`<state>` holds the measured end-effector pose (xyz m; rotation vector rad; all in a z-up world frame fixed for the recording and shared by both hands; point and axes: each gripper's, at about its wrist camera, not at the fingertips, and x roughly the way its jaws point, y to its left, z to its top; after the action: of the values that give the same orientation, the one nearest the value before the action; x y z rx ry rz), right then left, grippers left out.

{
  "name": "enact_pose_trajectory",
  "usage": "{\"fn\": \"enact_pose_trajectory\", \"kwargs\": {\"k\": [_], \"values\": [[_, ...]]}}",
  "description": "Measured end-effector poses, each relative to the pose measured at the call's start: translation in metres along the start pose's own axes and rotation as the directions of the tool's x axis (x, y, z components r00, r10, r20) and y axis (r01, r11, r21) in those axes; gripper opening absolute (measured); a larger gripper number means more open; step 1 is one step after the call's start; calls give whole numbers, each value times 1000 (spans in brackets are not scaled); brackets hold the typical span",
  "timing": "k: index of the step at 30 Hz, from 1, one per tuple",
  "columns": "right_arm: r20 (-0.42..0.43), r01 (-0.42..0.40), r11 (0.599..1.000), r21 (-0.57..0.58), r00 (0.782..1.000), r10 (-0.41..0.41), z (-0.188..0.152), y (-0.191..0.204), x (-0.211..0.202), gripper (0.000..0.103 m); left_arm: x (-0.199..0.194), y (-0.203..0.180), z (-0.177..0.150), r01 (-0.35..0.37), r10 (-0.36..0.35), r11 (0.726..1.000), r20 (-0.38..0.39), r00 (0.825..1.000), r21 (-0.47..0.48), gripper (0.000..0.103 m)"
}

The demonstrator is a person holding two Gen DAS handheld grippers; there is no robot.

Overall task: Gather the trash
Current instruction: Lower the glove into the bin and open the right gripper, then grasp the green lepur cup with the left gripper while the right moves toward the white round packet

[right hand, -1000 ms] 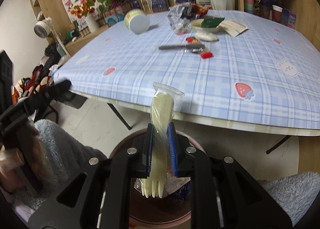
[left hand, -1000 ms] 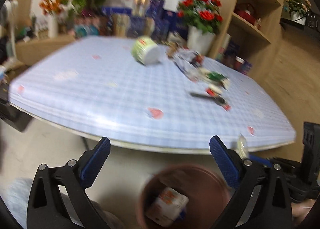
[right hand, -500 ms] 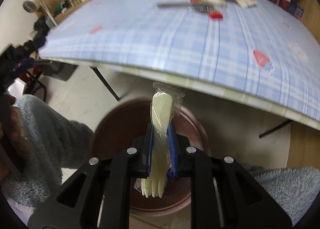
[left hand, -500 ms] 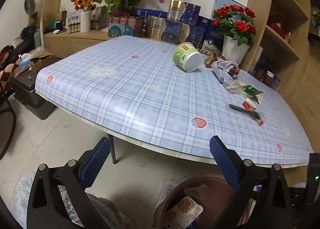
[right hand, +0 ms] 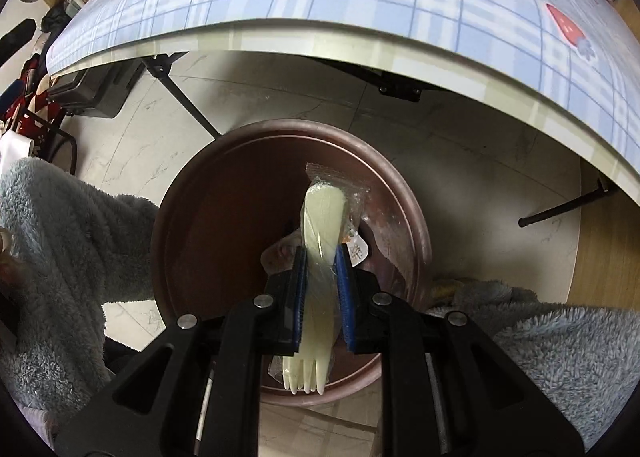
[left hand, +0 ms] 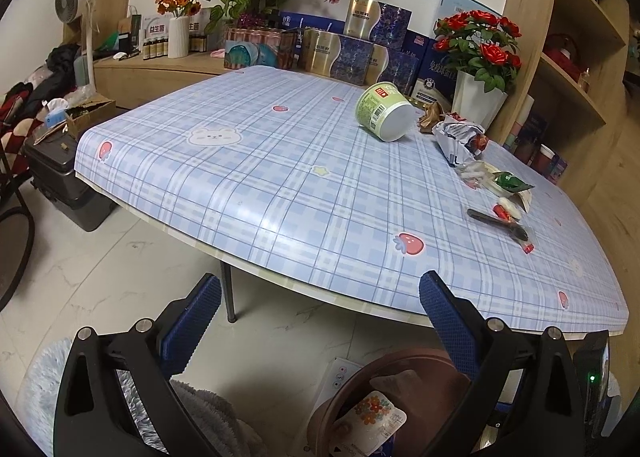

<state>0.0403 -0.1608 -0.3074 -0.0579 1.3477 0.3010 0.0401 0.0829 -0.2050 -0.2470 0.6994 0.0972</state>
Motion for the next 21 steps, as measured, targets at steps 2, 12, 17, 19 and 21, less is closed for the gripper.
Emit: {"fn": "enact_pose_trajectory", "kwargs": {"k": [2,12,17,19,21], "values": [[0,0,1000,-1,1000,0,0,0,0,23,0,0,0,0,0,1000,-2,1000,2,97],[159,-15,1000,-1,987,15,7,0,-32,90,0,-3,-1,1,-1,1000,1,1000,10,97],[347,-16,1000,-4,938,16,11,-3,-71,97,-1,-4,-1,1,-1,1000,5,1000,14,97],[432,-6,1000,-9,902,9,10,-6,-86,97,-1,-5,-2,2,-2,1000,8,1000,17,97],[508,14,1000,-13,861,-6,10,-6,-100,97,-2,-6,-1,5,-5,1000,9,1000,22,97]]}}
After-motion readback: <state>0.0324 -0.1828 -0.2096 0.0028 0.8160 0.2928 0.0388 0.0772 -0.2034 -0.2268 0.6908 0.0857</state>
